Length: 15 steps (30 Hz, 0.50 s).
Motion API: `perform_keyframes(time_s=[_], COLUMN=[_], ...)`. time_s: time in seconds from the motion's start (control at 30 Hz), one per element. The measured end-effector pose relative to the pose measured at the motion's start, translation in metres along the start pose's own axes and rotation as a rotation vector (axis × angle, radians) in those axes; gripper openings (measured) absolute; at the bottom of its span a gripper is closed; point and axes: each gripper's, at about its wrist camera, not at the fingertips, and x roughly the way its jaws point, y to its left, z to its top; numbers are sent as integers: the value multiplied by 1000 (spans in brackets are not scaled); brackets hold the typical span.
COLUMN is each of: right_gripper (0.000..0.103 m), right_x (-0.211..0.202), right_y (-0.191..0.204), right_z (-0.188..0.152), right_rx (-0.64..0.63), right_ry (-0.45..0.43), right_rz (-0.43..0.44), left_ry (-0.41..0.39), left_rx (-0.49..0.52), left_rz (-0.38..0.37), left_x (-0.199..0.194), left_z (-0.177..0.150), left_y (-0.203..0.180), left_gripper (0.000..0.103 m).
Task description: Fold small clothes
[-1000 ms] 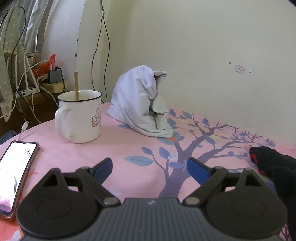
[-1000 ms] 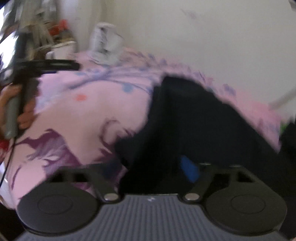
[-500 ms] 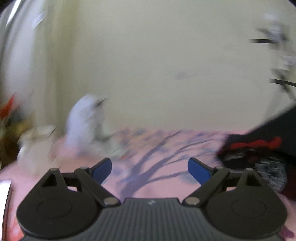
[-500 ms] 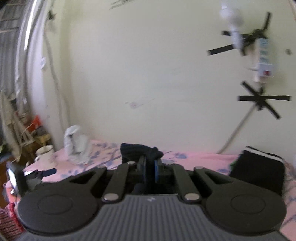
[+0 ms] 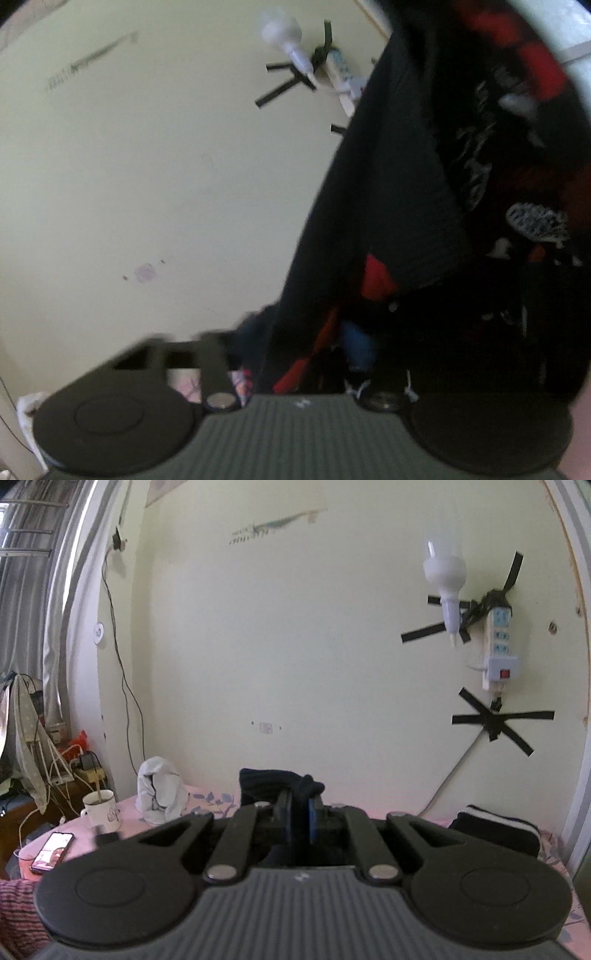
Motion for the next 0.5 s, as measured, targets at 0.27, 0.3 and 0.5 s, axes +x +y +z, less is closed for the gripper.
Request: perform_keyframes(time_s=[0.27, 0.3, 0.5], right_gripper=[0, 0, 0], right_x=[-19, -22, -70], right_y=[-16, -14, 12], right_z=[8, 13, 72], right_rx=[28, 27, -65], right_ry=[-80, -108, -380], right_rz=[-22, -10, 44], left_ry=[-193, -231, -552], left_rx=[-344, -345, -220], left_rz=[42, 58, 192], left_x=[-65, -82, -192], left_z=[69, 82, 176], left_y=[110, 121, 140], left_gripper=[6, 6, 6])
